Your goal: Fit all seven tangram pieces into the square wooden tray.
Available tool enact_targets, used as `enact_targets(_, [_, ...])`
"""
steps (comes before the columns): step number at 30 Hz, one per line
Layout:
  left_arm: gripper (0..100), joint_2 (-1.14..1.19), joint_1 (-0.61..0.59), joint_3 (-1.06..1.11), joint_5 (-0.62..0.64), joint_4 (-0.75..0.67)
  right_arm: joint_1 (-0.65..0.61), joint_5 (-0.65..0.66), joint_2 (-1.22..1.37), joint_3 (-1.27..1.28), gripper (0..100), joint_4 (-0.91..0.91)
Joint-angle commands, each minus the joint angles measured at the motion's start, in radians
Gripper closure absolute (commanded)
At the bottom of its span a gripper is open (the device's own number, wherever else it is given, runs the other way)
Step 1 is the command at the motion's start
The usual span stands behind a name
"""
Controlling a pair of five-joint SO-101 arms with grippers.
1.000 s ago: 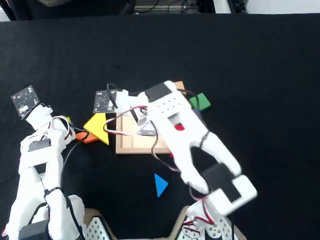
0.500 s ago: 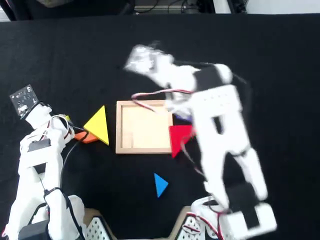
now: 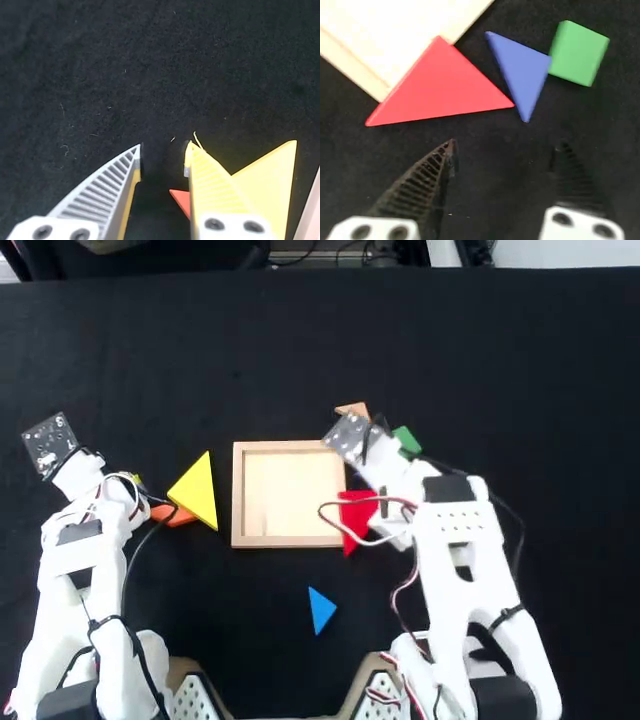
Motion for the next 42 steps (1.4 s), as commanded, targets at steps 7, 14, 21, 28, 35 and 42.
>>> enact_targets(7, [85, -0.003, -0.002, -0.010, 0.005, -0.018, -0.014, 0.147, 0.088, 0.039, 98.2, -0.003])
enact_targets(14, [85, -0.003, -0.002, -0.008, 0.005, -0.018, -0.049, 0.143, 0.260, 0.004, 98.3, -0.120])
enact_targets(21, [85, -0.003, -0.001, -0.012, 0.005, -0.018, -0.207, 0.032, 0.351, -0.116, 98.6, -0.115])
enact_targets(28, [85, -0.003, -0.001, -0.012, 0.005, -0.018, -0.342, -0.002, 0.338, -0.206, 98.6, -0.114])
enact_targets(35, [85, -0.003, -0.001, -0.012, 0.005, -0.018, -0.339, -0.054, 0.306, -0.294, 98.6, -0.054])
enact_targets(42, [85, -0.003, 0.001, -0.013, 0.005, -0.018, -0.120, 0.029, 0.292, -0.260, 85.1, -0.048])
